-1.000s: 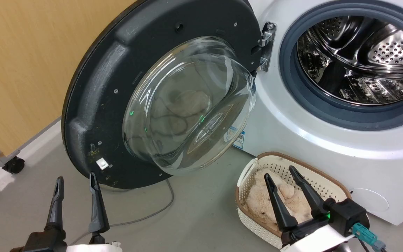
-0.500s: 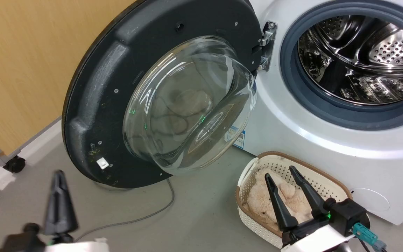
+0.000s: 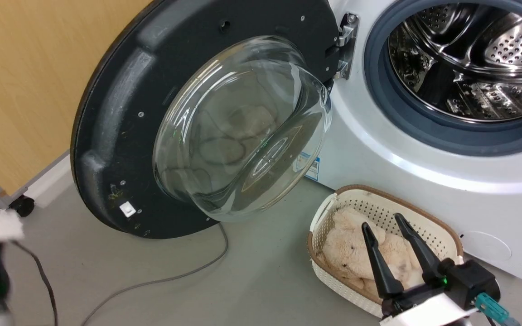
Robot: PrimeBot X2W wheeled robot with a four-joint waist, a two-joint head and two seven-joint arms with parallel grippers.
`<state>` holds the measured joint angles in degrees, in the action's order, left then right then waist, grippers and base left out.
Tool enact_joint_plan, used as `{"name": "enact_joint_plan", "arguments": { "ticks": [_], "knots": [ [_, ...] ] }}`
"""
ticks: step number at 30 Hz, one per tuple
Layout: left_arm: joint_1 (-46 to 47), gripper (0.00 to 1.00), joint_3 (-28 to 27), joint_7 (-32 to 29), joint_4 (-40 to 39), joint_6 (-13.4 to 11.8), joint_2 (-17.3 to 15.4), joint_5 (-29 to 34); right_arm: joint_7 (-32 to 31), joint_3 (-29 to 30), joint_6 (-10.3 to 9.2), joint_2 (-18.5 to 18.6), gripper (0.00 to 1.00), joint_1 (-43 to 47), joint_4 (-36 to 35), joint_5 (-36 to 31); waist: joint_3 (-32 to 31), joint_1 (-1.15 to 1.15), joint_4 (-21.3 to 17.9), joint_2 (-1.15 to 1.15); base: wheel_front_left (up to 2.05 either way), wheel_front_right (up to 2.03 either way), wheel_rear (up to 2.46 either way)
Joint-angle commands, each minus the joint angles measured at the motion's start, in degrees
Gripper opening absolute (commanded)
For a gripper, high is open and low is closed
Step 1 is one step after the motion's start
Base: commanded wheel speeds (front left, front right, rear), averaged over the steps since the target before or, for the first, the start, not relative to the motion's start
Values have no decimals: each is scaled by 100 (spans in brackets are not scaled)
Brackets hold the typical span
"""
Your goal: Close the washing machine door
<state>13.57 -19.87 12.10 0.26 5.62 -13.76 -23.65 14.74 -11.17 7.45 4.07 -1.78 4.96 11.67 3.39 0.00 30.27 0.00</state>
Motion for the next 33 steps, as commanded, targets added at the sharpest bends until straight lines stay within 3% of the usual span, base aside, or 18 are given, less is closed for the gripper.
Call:
{"name": "enact_joint_plan", "arguments": {
  "ticks": [1, 2, 10, 16, 24, 33],
  "knots": [
    [470, 0, -111, -319, 418, 51, -157, -423, 26, 72, 3, 20, 100, 121, -72, -61, 37, 0, -8, 0, 0, 0, 0],
    [470, 0, -111, -319, 418, 51, -157, -423, 26, 72, 3, 20, 100, 121, -72, -61, 37, 0, -8, 0, 0, 0, 0],
    [1943, 0, -987, -1923, 2497, -34, -536, -2426, 26, 162, 3, 11, 100, 166, -216, -172, 247, 0, -217, 0, 0, 0, 0],
    [2566, 0, -1255, -3757, 3343, -267, -481, -3803, 26, 183, 3, 21, 100, 133, -236, -183, 336, 0, -308, 0, 0, 0, 0],
    [2315, 0, -883, -5122, 3264, -190, -296, -4198, 26, 200, 3, 7, 100, 70, -219, -185, 354, 0, -343, 0, 0, 0, 0],
    [1656, 0, -579, -6474, 2459, -72, 20, -4754, 26, 248, 3, -44, 100, 75, -182, -137, 181, 0, -412, 0, 0, 0, 0]
  ]
}}
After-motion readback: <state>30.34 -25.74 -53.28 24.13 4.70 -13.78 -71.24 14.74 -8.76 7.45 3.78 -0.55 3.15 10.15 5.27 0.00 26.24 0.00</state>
